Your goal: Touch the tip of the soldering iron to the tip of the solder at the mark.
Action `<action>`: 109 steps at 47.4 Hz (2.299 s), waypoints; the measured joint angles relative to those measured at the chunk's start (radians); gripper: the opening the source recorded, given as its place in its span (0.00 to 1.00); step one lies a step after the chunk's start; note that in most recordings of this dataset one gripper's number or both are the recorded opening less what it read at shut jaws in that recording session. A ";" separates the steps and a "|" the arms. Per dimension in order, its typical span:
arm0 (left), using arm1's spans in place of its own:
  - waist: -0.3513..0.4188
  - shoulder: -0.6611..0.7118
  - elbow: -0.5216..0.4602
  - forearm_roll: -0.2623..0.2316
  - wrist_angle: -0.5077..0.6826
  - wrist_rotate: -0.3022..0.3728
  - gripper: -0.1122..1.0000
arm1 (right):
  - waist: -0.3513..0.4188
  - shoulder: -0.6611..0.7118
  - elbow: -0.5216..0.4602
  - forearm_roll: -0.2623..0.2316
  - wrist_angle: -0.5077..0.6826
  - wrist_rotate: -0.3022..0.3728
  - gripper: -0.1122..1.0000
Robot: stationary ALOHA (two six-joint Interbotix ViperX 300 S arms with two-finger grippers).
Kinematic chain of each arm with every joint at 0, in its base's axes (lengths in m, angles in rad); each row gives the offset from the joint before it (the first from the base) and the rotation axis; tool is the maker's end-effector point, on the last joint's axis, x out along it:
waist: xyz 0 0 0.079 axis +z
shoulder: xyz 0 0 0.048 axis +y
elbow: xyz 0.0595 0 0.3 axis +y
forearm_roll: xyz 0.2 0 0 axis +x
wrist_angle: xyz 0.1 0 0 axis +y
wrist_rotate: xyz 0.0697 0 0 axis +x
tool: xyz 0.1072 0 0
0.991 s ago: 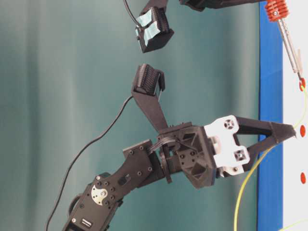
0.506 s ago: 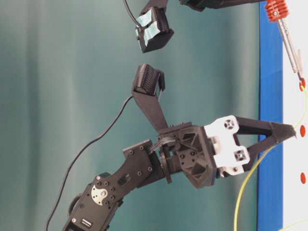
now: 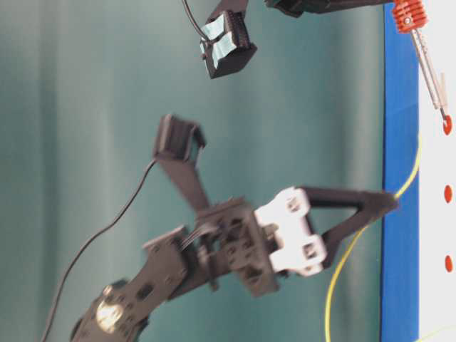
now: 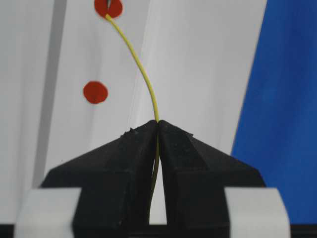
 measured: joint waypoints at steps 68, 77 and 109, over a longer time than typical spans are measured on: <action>-0.014 -0.643 0.548 0.002 -0.262 -0.110 0.11 | -0.006 -0.423 0.170 -0.002 -0.046 0.064 0.15; -0.014 -0.675 0.604 0.002 -0.296 -0.100 0.11 | -0.009 -0.532 0.247 -0.002 -0.081 0.107 0.16; -0.273 -0.739 0.650 0.000 -0.379 -0.307 0.11 | 0.293 -0.528 0.213 0.048 -0.170 0.281 0.15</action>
